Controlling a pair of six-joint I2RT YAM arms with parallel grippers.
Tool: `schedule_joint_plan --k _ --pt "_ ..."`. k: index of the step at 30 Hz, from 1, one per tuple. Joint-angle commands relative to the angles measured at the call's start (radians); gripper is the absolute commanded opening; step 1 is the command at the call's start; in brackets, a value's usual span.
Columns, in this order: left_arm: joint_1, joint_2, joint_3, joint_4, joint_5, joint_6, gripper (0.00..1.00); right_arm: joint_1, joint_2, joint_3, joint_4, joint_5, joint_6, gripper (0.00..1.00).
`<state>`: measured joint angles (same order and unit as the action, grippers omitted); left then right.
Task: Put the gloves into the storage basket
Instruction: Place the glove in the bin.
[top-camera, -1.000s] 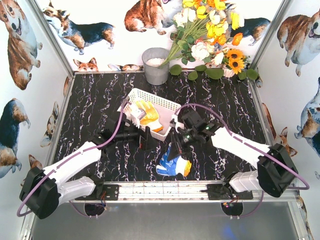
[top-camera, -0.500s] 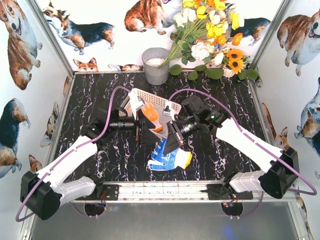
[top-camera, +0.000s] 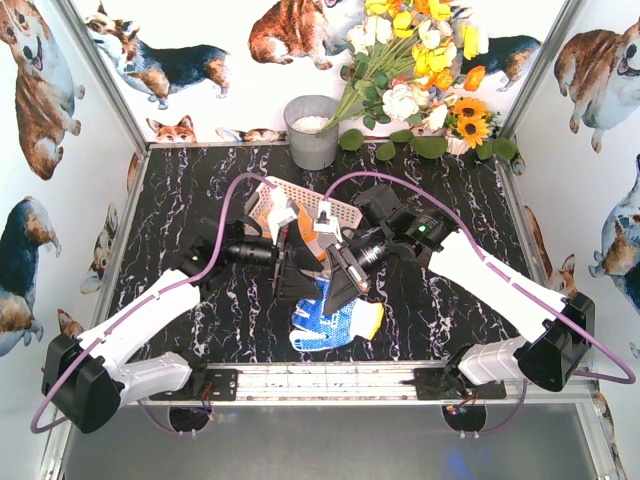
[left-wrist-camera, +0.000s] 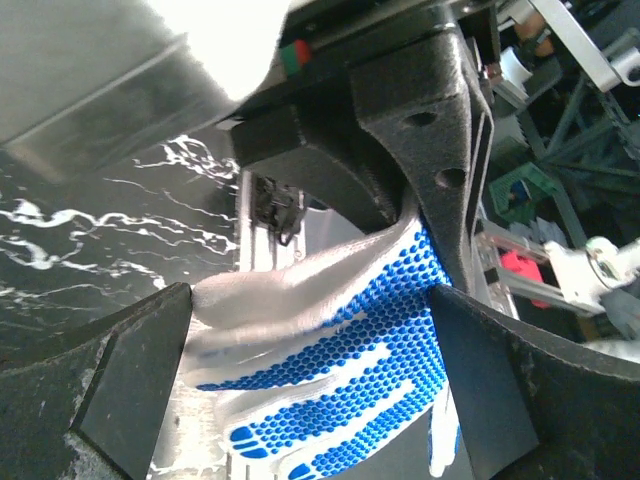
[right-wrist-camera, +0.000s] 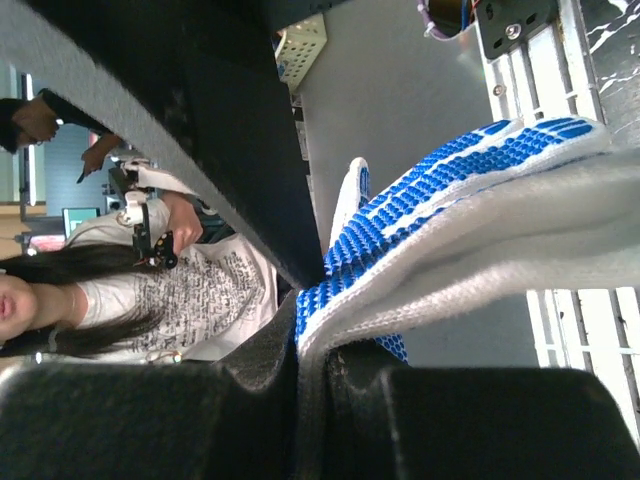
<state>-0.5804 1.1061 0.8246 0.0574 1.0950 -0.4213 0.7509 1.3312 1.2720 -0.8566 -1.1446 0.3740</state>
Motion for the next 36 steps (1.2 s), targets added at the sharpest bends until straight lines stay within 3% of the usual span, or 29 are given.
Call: schedule_joint_plan --k 1,6,13,24,32,33,36 --pt "-0.074 0.016 0.0 0.078 0.055 -0.051 1.0 0.004 -0.008 0.056 0.031 -0.045 -0.012 0.0" --pt "-0.093 0.029 -0.002 0.096 0.075 -0.075 0.96 0.004 -0.014 0.06 -0.021 -0.014 -0.051 0.0" --pt "-0.092 0.026 0.0 0.005 0.101 -0.03 0.63 0.003 -0.026 0.074 -0.13 0.072 -0.122 0.0" --pt "-0.084 0.019 0.016 -0.132 0.086 0.054 0.39 0.003 -0.002 0.131 -0.349 0.227 -0.254 0.0" --pt "-0.083 0.0 0.003 -0.125 -0.044 0.069 0.18 0.004 0.002 0.15 -0.357 0.255 -0.252 0.0" --pt "-0.083 -0.005 0.002 -0.131 -0.075 0.077 0.21 0.004 0.001 0.155 -0.364 0.272 -0.248 0.0" --pt "-0.082 -0.028 0.017 -0.255 -0.274 0.177 0.53 0.004 0.009 0.178 -0.413 0.374 -0.234 0.0"
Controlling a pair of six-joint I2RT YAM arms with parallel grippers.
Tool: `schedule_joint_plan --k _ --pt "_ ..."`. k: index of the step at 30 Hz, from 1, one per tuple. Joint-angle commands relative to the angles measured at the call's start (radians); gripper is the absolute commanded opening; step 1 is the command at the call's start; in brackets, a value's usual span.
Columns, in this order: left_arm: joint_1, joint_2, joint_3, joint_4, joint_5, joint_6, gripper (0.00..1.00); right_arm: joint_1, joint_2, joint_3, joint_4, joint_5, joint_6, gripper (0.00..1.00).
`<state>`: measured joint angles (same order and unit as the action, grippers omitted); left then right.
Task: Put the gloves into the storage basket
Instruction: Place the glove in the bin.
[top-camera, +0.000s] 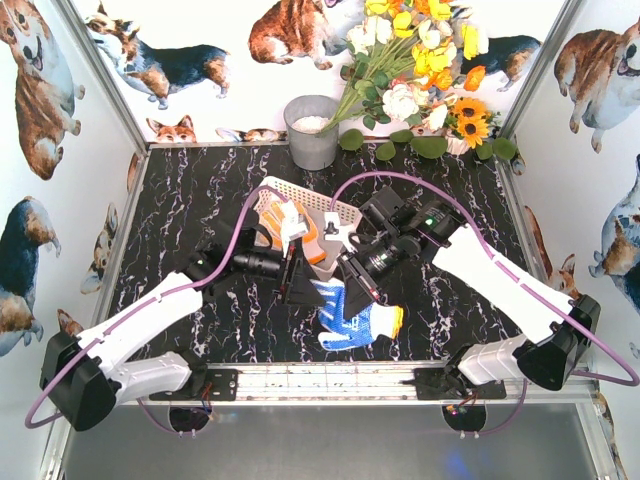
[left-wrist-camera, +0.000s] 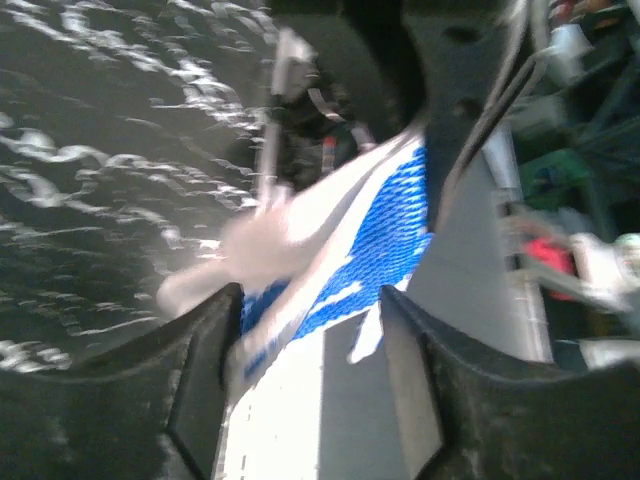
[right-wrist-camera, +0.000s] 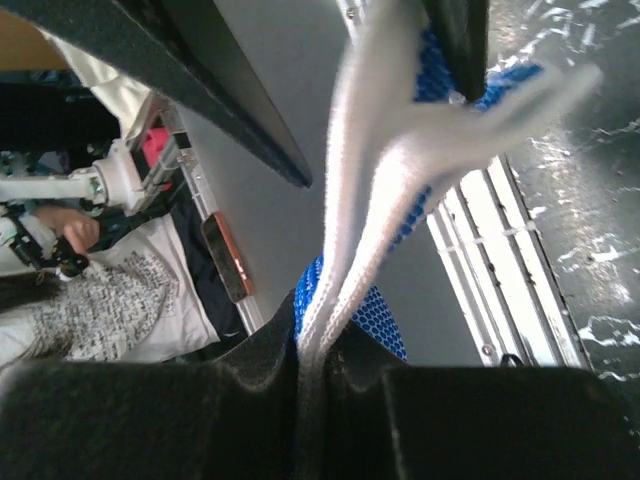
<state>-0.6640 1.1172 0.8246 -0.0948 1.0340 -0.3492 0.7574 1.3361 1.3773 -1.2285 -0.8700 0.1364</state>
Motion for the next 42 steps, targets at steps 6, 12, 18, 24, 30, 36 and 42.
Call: schedule_joint_plan --k 6,12,18,24,30,36,42 --pt "0.021 -0.128 -0.092 -0.01 -0.556 0.002 0.78 -0.014 0.031 0.067 -0.047 0.341 0.211 0.0" --pt "0.02 -0.28 -0.276 0.222 -0.78 -0.281 0.93 -0.104 0.022 -0.038 0.105 0.393 0.519 0.0" --pt "0.021 -0.351 -0.399 0.438 -0.819 -0.589 0.96 -0.139 -0.062 -0.134 0.419 0.435 0.75 0.0" --pt "0.02 -0.366 -0.448 0.501 -0.786 -0.798 0.98 -0.144 -0.109 -0.187 0.704 0.441 0.921 0.0" --pt "0.02 -0.355 -0.544 0.803 -0.769 -1.011 1.0 -0.144 -0.138 -0.219 0.895 0.454 1.043 0.0" --pt "0.02 -0.268 -0.49 0.979 -0.712 -1.007 1.0 -0.144 -0.172 -0.29 1.09 0.446 1.189 0.0" --pt "0.02 -0.215 -0.448 1.004 -0.69 -0.982 1.0 -0.142 -0.187 -0.307 1.177 0.408 1.26 0.0"
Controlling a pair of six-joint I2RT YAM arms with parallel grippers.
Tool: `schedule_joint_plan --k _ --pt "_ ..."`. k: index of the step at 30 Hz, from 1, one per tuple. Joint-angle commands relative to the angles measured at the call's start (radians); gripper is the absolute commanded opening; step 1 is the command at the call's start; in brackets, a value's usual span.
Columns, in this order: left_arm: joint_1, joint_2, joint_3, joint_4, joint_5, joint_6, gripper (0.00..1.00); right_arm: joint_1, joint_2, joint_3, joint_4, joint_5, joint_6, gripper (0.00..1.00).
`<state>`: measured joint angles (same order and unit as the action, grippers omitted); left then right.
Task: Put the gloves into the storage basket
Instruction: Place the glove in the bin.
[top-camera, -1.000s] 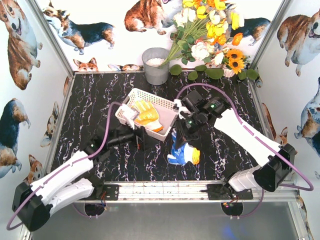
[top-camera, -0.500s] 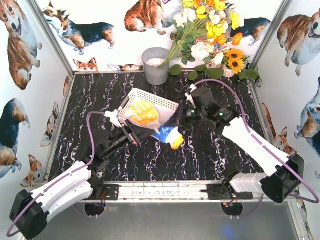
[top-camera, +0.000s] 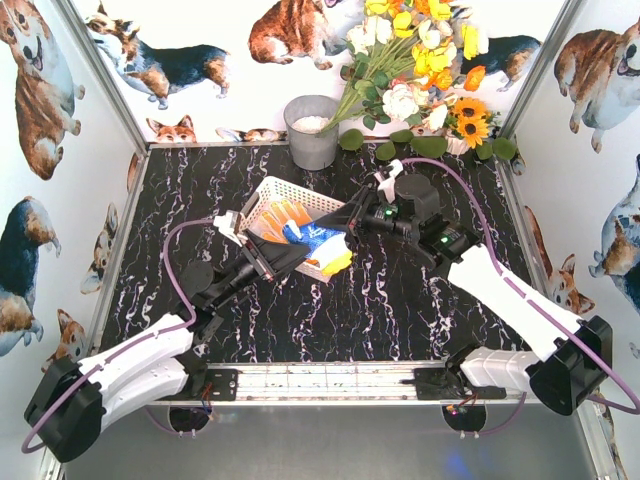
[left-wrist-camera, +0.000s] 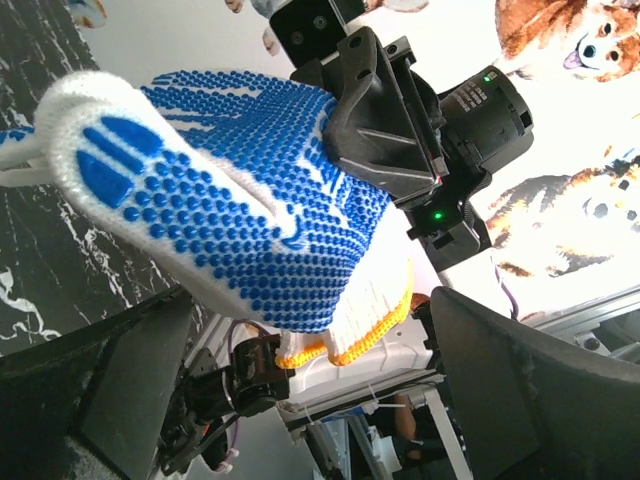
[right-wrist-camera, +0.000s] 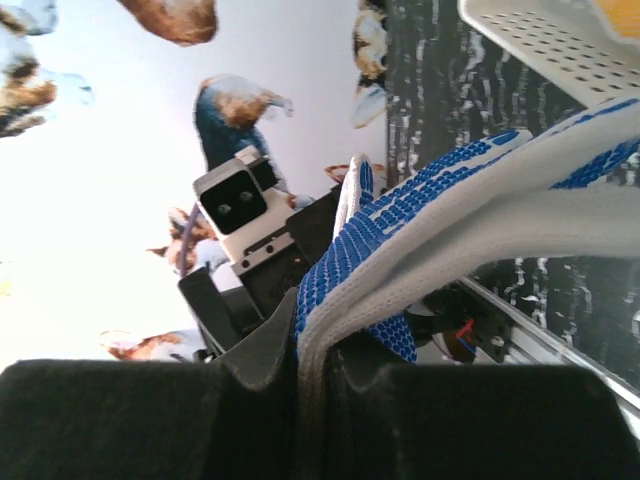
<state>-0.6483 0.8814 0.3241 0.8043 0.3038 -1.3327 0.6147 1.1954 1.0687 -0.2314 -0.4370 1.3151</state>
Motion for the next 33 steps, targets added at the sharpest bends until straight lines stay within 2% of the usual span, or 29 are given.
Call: schedule_joint_plan --k 1,6,10,14,18,20,24,27,28,33 --pt "0.004 0.026 0.064 0.102 0.046 0.009 1.0 0.0 -0.048 -0.002 0.191 -0.032 0.091 0.0" --pt "0.005 0.034 0.091 0.103 0.027 0.04 1.0 0.002 -0.05 -0.052 0.297 -0.069 0.159 0.0" --pt "0.004 0.05 0.112 0.123 0.008 0.054 0.91 0.006 -0.041 -0.071 0.34 -0.1 0.187 0.0" --pt "0.005 0.047 0.118 0.126 -0.014 0.061 0.7 0.007 -0.047 -0.081 0.341 -0.096 0.189 0.0" --pt "0.004 0.019 0.117 0.046 -0.041 0.09 0.56 0.007 -0.045 -0.087 0.359 -0.103 0.197 0.0" --pt "0.004 0.003 0.111 0.022 -0.063 0.09 0.44 0.007 -0.045 -0.084 0.345 -0.098 0.185 0.0" --pt "0.005 -0.023 0.116 -0.075 -0.123 0.098 0.18 0.007 -0.033 -0.066 0.274 -0.085 0.132 0.0" --pt "0.007 -0.012 0.152 -0.19 -0.134 0.12 0.03 0.007 -0.015 -0.028 0.163 -0.052 0.045 0.0" --pt "0.007 -0.006 0.164 -0.23 -0.133 0.129 0.0 0.007 -0.009 -0.009 0.11 -0.034 0.009 0.0" --pt "0.066 0.027 0.174 -0.31 -0.114 0.134 0.0 0.004 0.021 0.067 -0.091 0.083 -0.159 0.0"
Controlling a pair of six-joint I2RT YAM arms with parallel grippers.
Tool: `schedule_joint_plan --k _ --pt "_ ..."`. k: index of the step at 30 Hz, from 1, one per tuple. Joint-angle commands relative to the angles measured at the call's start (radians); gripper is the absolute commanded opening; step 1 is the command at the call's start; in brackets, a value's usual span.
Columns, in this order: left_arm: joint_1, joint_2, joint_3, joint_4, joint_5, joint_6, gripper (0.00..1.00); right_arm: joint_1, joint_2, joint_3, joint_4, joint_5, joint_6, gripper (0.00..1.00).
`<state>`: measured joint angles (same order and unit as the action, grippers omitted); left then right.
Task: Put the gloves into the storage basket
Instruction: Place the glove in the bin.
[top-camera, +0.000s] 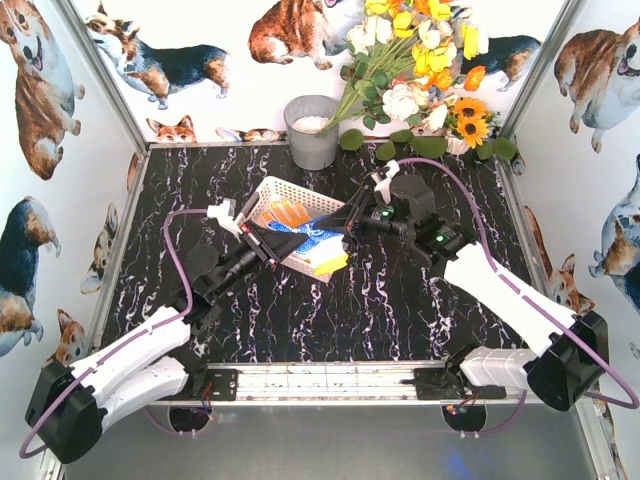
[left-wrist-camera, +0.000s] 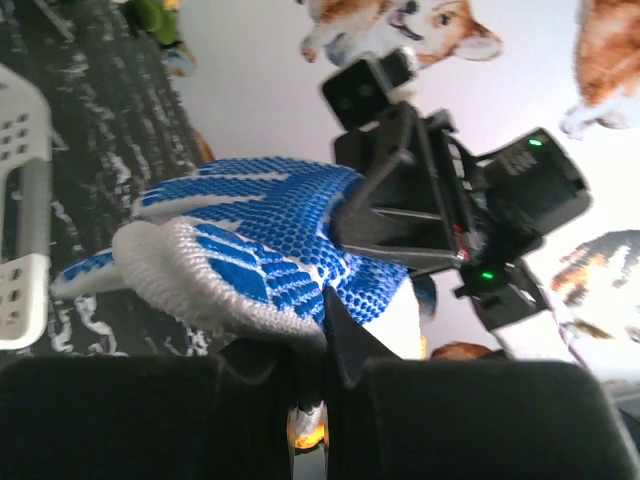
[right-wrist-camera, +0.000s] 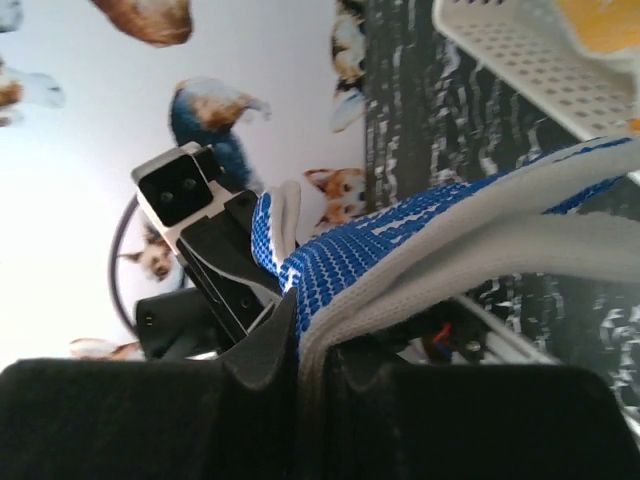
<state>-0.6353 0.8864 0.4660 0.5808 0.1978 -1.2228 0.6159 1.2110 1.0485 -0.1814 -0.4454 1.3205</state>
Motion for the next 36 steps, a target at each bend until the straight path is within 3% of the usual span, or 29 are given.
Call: schedule_joint_plan --k 1,7,13,18,25,36 --pt "0.077 0.041 0.037 -0.085 0.018 0.022 0.0 0.001 0.013 0.091 -0.154 0.106 -0.178 0.0" --pt "0.195 0.181 0.094 -0.058 0.167 0.036 0.0 -0.011 0.134 0.142 -0.158 0.15 -0.262 0.0" --pt "0.294 0.298 0.195 -0.208 0.213 0.183 0.0 -0.056 0.342 0.302 -0.176 0.141 -0.36 0.0" --pt "0.38 0.413 0.24 -0.216 0.254 0.242 0.0 -0.076 0.547 0.431 -0.136 0.084 -0.394 0.0" --pt "0.436 0.563 0.434 -0.377 0.241 0.421 0.0 -0.094 0.785 0.627 -0.057 -0.017 -0.426 0.0" --pt "0.482 0.731 0.62 -0.472 0.174 0.575 0.0 -0.112 1.095 0.959 0.011 -0.167 -0.458 0.0"
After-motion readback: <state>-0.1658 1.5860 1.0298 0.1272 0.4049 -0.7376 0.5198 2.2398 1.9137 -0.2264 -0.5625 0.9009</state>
